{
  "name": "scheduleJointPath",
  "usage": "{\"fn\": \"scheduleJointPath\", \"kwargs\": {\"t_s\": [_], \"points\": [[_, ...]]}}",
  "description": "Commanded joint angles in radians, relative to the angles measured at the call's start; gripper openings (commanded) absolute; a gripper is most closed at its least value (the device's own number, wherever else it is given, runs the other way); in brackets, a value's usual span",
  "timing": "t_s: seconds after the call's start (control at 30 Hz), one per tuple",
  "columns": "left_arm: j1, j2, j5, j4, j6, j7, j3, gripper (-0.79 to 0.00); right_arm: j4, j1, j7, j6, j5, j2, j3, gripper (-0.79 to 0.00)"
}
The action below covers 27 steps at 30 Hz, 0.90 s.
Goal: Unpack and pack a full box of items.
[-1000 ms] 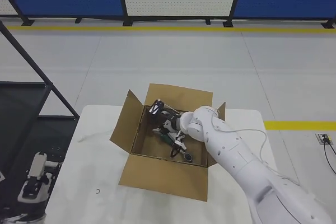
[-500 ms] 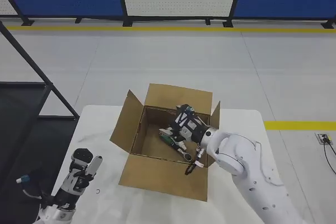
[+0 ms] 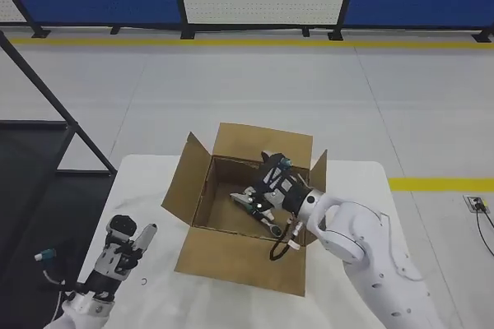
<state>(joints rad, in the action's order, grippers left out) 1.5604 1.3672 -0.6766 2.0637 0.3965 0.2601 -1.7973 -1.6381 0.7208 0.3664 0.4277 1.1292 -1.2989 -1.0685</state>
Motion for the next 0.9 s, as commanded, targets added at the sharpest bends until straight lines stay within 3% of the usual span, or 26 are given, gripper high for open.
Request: {"fn": "scheduleJointPath", "kwargs": {"t_s": [0.0,0.1,0.13,0.17,0.2,0.33,0.5,0.6,0.73,0.77,0.87], "points": [[-0.023,-0.002,-0.08,-0.009,-0.018,-0.004,0.03,0.0,-0.033,0.03,-0.041,0.015,-0.006,0.006,-0.031,0.0],[-0.068,-0.004,-0.208,-0.029,-0.056,-0.033,0.062,0.0,-0.084,0.084,-0.092,0.019,-0.006,0.016,-0.086,0.0],[-0.082,-0.004,-0.25,-0.039,-0.067,-0.049,0.081,-0.102,-0.1,0.104,-0.11,0.021,-0.013,0.02,-0.106,0.0],[-0.095,-0.004,-0.279,-0.049,-0.077,-0.064,0.098,-0.391,-0.114,0.124,-0.124,0.021,-0.017,0.023,-0.127,0.0],[-0.108,-0.004,-0.312,-0.059,-0.097,-0.08,0.111,-0.459,-0.127,0.143,-0.13,0.02,-0.017,0.026,-0.146,0.0],[-0.156,-0.005,-0.44,-0.107,-0.156,-0.108,0.161,-0.468,-0.172,0.211,-0.149,0.021,-0.031,0.038,-0.214,0.0],[-0.207,-0.005,-0.482,-0.156,-0.199,-0.095,0.2,-0.489,-0.222,0.283,-0.173,0.012,-0.033,0.048,-0.276,0.0],[-0.221,-0.006,-0.489,-0.167,-0.209,-0.083,0.212,-0.563,-0.24,0.311,-0.183,0.009,-0.037,0.052,-0.302,0.0],[-0.221,-0.009,-0.493,-0.164,-0.207,-0.079,0.218,-0.714,-0.238,0.324,-0.193,0.01,-0.051,0.055,-0.325,0.0],[-0.217,-0.01,-0.493,-0.162,-0.205,-0.081,0.218,-0.785,-0.234,0.324,-0.191,0.011,-0.058,0.056,-0.329,0.0],[-0.202,-0.012,-0.489,-0.146,-0.205,-0.088,0.213,-0.785,-0.224,0.316,-0.173,0.014,-0.098,0.058,-0.345,0.0]]}}
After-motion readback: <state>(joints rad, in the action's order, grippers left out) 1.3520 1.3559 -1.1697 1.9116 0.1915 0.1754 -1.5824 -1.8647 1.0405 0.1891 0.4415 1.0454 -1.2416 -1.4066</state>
